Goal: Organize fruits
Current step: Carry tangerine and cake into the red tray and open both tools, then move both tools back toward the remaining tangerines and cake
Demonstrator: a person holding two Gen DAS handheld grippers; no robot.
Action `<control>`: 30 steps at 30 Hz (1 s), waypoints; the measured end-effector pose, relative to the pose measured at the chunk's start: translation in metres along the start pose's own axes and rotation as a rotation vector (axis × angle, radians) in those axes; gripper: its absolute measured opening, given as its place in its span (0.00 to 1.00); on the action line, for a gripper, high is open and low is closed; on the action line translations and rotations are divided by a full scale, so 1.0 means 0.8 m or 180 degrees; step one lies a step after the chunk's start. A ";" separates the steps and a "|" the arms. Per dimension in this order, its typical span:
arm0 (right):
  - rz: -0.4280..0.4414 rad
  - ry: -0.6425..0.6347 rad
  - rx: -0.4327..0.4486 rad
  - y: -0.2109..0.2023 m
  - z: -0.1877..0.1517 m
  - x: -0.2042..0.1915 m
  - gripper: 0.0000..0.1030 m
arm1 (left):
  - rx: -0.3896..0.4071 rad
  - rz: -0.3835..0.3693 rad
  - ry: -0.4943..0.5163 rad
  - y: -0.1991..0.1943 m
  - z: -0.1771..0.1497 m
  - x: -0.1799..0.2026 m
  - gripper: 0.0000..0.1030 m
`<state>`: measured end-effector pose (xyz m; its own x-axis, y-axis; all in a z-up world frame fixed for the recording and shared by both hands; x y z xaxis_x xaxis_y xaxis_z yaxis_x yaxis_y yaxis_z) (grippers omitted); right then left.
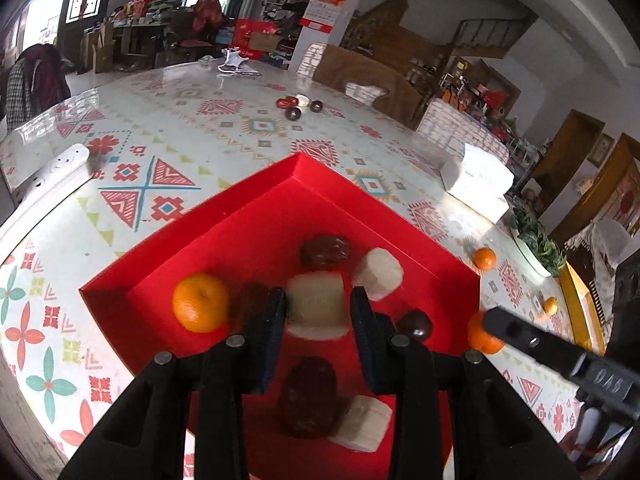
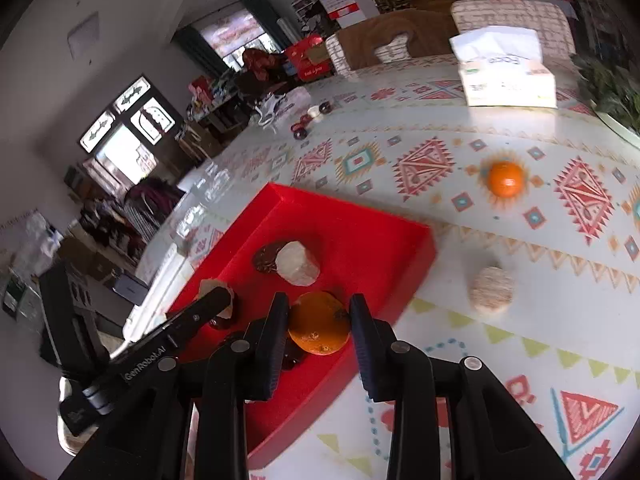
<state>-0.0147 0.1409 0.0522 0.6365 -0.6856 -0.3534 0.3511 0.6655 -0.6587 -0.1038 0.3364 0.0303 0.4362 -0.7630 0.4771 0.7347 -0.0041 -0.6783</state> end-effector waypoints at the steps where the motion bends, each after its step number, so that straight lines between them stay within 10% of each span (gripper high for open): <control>1: -0.0021 -0.0032 -0.0020 0.005 0.000 -0.004 0.34 | 0.0005 -0.0015 -0.0022 -0.002 0.001 -0.001 0.32; 5: -0.0131 -0.0172 -0.0115 0.020 -0.006 -0.019 0.34 | 0.0070 -0.0053 -0.0093 -0.009 0.008 -0.008 0.48; 20: -0.0227 -0.0330 -0.0050 0.008 -0.016 -0.036 0.42 | 0.0189 -0.0053 0.0010 -0.034 0.008 0.010 0.50; 30: -0.0391 -0.0225 0.0077 -0.038 -0.028 -0.007 0.49 | 0.0718 0.0614 0.0790 -0.063 -0.029 0.085 0.80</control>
<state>-0.0443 0.1176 0.0592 0.6342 -0.7404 -0.2228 0.4452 0.5852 -0.6777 -0.1234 0.2701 0.0843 0.4589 -0.8692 0.1842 0.7593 0.2760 -0.5894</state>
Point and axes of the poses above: each gripper's, at about its wrist camera, not at the fingertips, and y roughly the way its jaws point, x to its right, z to its top, the point moved 2 cm from there along y, roughly the way its jaws point, and after that the axes turned 13 degrees about -y, right-handed, at the moved point
